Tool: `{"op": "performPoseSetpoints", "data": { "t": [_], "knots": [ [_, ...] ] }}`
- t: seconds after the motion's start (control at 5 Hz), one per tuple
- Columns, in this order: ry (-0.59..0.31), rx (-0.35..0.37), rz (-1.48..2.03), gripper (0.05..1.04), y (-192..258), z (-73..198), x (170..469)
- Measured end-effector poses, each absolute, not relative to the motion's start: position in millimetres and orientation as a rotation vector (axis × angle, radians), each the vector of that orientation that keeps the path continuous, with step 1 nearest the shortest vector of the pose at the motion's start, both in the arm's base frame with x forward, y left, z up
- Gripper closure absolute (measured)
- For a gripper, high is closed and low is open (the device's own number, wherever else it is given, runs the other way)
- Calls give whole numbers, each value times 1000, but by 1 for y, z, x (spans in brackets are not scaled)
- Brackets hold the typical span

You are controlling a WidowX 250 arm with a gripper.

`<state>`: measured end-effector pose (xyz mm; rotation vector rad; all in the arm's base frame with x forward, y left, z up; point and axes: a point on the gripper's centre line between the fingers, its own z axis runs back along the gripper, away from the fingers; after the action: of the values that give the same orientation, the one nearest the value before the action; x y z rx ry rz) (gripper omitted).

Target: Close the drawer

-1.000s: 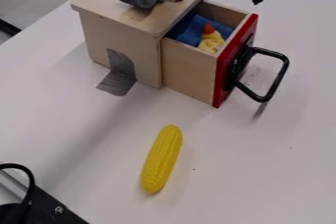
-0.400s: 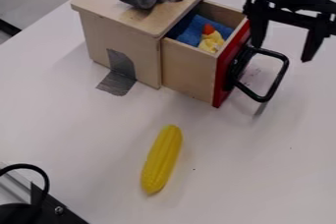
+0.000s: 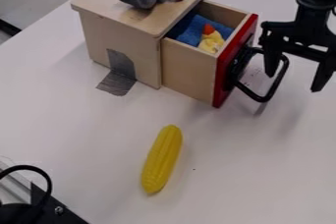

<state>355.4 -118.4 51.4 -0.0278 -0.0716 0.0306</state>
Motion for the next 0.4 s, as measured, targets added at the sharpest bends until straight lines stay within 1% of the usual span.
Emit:
{"op": "performPoseSetpoints", "data": {
  "t": [0.2,0.4],
  "knots": [
    [-37,8,22,84,-115,30,356],
    [-9,43,21,118,-111,14,354]
  ]
}}
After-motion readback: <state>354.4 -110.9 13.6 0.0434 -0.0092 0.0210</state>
